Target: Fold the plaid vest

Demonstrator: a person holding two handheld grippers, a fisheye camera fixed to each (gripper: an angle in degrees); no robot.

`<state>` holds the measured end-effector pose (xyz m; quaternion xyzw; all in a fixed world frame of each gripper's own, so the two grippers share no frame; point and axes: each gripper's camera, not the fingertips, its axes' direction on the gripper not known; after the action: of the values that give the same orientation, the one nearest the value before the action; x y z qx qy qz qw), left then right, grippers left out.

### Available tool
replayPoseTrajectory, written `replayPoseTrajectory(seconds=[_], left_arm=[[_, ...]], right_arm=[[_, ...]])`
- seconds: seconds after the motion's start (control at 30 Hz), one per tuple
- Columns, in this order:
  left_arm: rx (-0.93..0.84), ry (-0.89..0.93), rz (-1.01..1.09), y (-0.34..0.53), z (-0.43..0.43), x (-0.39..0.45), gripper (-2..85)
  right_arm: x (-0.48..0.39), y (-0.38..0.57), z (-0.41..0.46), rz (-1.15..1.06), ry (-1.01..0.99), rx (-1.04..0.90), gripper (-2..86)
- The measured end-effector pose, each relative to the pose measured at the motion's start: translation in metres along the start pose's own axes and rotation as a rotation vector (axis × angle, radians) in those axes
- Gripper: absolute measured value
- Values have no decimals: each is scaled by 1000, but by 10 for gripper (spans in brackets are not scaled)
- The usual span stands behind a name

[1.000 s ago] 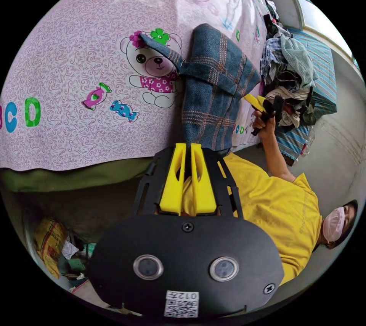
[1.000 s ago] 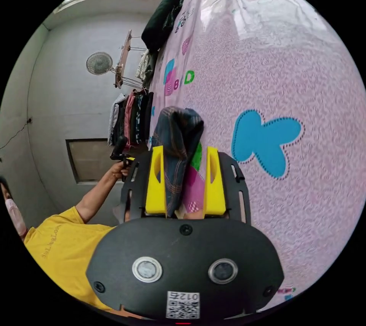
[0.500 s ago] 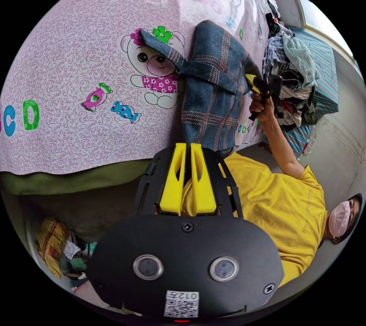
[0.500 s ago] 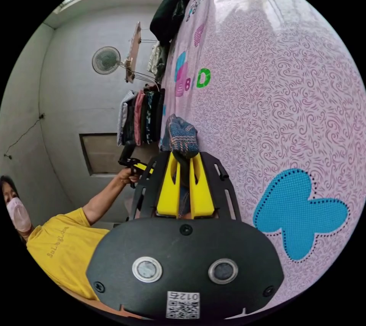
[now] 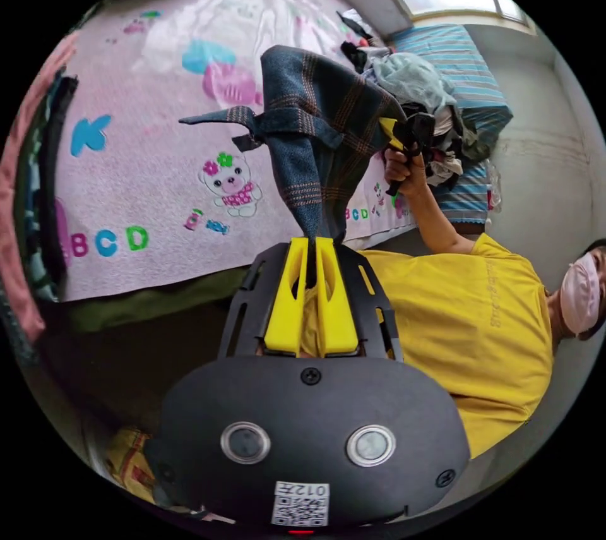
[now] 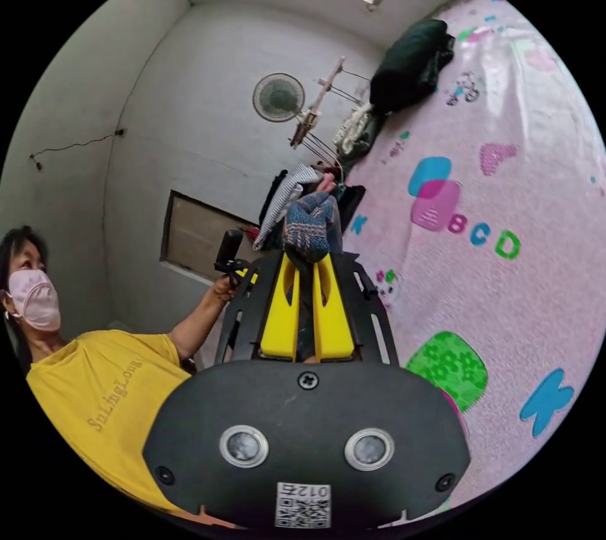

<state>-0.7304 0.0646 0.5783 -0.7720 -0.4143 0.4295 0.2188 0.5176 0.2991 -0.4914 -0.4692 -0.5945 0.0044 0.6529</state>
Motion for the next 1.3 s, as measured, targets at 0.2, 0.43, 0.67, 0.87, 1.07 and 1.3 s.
replayPoseTrajectory(seconds=[0.2,0.43,0.67,0.87,1.07,1.3], left_arm=[[81,-82,118,72,-173,-55,5],[96,-194,117,148,-355,-160,6],[-8,-209,16,183,-473,-326,6],[-42,-139,-59,192,-491,-475,10],[87,-35,-131,233,-499,-587,8],[508,-228,-61,289,-548,-568,3]], right_arm=[[-122,-51,59,-113,-104,95,23],[-220,-124,192,-117,-224,84,25],[-268,-162,307,-4,-240,58,25],[-294,-178,356,-33,-77,20,22],[-303,-187,376,25,-40,-6,21],[-328,-199,398,37,-71,-17,29]])
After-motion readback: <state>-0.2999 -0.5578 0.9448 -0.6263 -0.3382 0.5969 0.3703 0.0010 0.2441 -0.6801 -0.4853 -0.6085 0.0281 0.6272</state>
